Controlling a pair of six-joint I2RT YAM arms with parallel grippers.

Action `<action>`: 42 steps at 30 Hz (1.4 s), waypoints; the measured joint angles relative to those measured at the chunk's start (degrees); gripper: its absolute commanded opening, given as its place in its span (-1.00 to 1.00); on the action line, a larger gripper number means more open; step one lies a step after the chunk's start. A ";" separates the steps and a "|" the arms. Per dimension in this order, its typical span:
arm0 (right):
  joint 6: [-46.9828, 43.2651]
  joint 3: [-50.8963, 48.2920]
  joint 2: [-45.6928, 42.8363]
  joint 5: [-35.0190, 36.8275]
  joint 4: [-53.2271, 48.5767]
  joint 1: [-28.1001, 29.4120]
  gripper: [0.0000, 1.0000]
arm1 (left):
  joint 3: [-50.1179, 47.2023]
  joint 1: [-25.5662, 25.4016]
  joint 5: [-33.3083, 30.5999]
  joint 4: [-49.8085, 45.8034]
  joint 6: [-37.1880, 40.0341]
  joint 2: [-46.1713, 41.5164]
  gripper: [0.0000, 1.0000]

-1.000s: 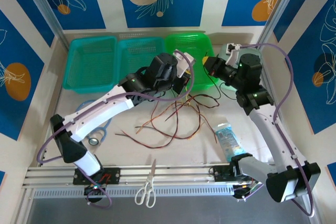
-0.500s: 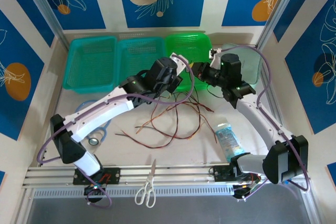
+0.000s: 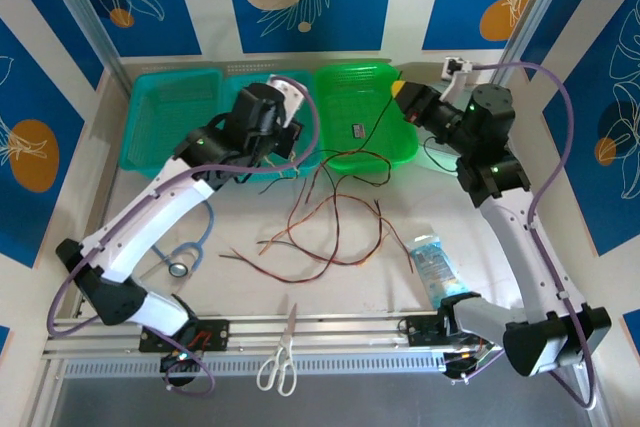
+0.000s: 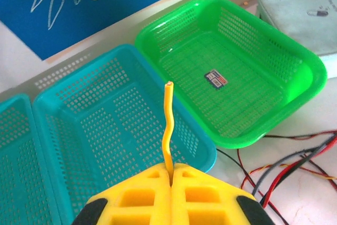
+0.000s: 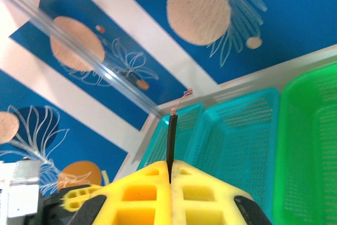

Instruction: Untangle the cables

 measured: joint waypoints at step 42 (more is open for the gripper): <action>-48.09 -8.11 1.09 -11.13 -2.51 15.13 0.63 | 28.26 4.68 16.61 -15.28 -2.08 7.87 -1.00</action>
